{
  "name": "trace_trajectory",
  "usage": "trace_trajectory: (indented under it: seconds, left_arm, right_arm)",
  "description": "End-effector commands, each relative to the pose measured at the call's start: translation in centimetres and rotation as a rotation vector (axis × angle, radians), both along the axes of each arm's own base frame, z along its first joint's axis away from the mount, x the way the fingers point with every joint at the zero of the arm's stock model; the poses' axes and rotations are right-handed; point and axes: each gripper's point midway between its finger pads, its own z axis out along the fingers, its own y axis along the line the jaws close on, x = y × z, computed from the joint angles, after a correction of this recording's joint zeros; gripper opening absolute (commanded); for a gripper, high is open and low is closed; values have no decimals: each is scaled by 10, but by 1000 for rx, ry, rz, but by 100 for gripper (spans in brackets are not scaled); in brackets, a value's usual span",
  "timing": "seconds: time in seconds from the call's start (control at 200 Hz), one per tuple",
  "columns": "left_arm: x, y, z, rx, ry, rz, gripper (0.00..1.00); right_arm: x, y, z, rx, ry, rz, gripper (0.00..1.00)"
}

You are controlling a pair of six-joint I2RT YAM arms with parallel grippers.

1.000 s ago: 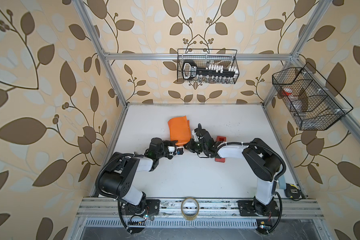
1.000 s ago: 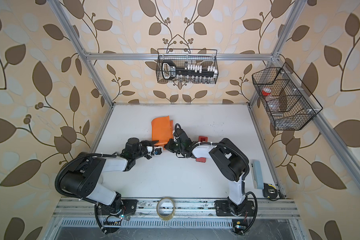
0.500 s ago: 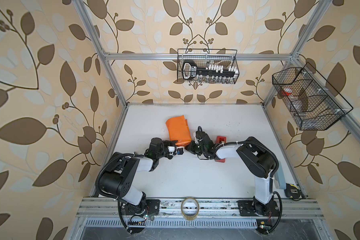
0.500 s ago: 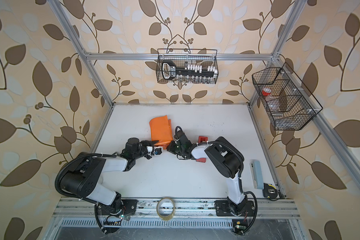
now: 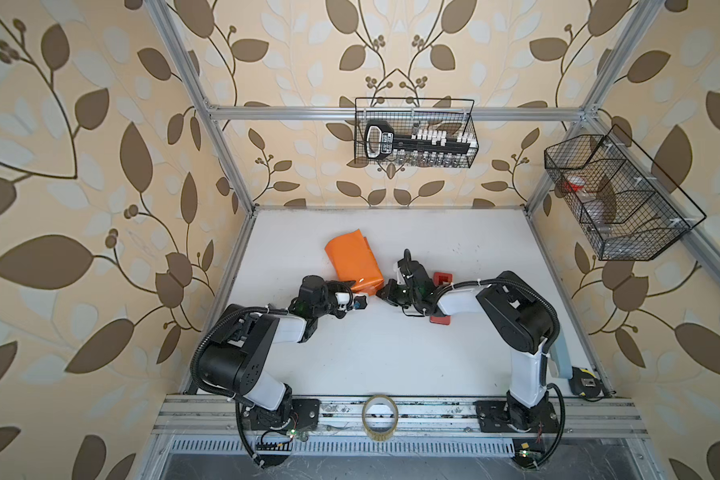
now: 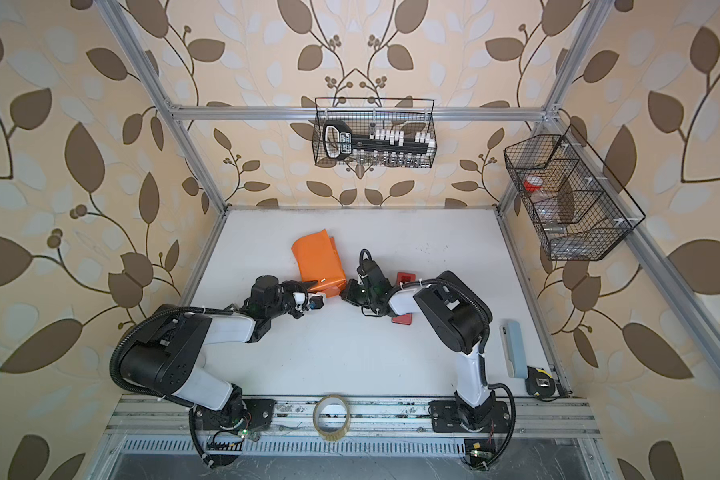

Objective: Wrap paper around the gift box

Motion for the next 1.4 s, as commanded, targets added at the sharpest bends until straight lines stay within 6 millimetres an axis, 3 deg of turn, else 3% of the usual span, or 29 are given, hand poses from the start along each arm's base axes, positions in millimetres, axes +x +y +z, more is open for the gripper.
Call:
trace_trajectory:
  seconds: [0.0,0.135,0.29,0.39,0.475,0.525,0.59,0.825,0.975,1.07,1.2,1.27,1.395]
  left_arm:
    - [-11,-1,-10,-28,61,19,69]
    - [-8,-8,20,-68,-41,16,98]
    - [7,2,60,-120,-103,130,99]
    - [13,13,76,-118,-87,212,99]
    - [17,23,82,-96,28,294,99]
    - [10,30,78,-56,198,345,99]
    - [2,36,93,-89,390,414,96]
    - [-1,59,128,-333,610,784,99]
    - [3,61,135,-520,747,897,99]
    - [8,69,130,-537,764,962,99]
    - [6,68,114,-606,867,992,99]
    - [8,72,105,-654,906,1013,99]
    - [10,79,103,-720,940,1035,99]
  right_arm:
    - [-14,-5,32,15,-64,64,0]
    - [-18,-19,60,-26,-129,84,4]
    - [-5,-10,100,-11,-219,146,0]
    - [5,11,110,31,-210,207,0]
    - [11,29,111,60,-201,255,0]
    - [13,37,109,70,-191,272,0]
    - [13,43,104,76,-181,290,0]
    - [11,54,77,95,-137,325,0]
    - [9,50,48,45,-104,337,0]
    - [12,41,31,15,-63,318,0]
    - [24,32,67,43,-128,287,0]
    - [35,26,104,71,-185,263,6]
    - [51,-3,117,-42,-221,222,18]
